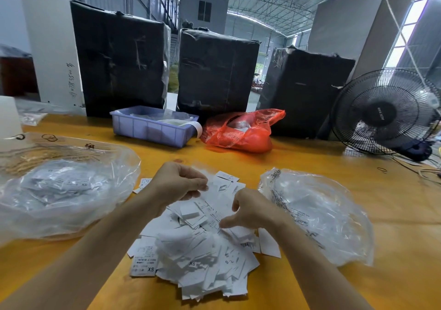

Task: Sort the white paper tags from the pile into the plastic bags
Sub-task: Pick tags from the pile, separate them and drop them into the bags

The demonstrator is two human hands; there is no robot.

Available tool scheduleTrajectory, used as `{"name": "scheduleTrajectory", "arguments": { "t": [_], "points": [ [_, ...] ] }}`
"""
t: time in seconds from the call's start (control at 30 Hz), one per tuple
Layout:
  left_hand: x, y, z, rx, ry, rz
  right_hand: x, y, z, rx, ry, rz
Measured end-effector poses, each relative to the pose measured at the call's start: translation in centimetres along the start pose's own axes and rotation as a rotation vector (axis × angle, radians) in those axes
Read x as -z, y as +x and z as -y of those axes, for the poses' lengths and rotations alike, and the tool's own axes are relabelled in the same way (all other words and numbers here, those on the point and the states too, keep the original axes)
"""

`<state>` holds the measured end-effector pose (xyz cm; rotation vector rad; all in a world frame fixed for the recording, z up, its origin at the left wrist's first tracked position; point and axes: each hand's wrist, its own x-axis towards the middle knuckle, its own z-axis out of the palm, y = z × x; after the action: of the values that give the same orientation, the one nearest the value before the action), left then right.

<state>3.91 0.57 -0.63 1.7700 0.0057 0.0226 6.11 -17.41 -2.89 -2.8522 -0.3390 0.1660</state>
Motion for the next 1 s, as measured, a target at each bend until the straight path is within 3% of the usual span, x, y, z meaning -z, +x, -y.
{"name": "scheduleTrajectory", "arguments": {
  "t": [0.77,0.9,1.0],
  "points": [
    [0.0,0.5,1.2,0.02,0.003,0.016,-1.4,-1.0,3.5,0.178,-0.415,-0.069],
    [0.1,0.5,1.2,0.022,0.01,0.006,-1.4,-0.8,3.1,0.154,-0.345,-0.102],
    [0.1,0.5,1.1,0.026,-0.005,0.003,0.1,-0.3,1.1,0.056,-0.137,-0.168]
  ]
}}
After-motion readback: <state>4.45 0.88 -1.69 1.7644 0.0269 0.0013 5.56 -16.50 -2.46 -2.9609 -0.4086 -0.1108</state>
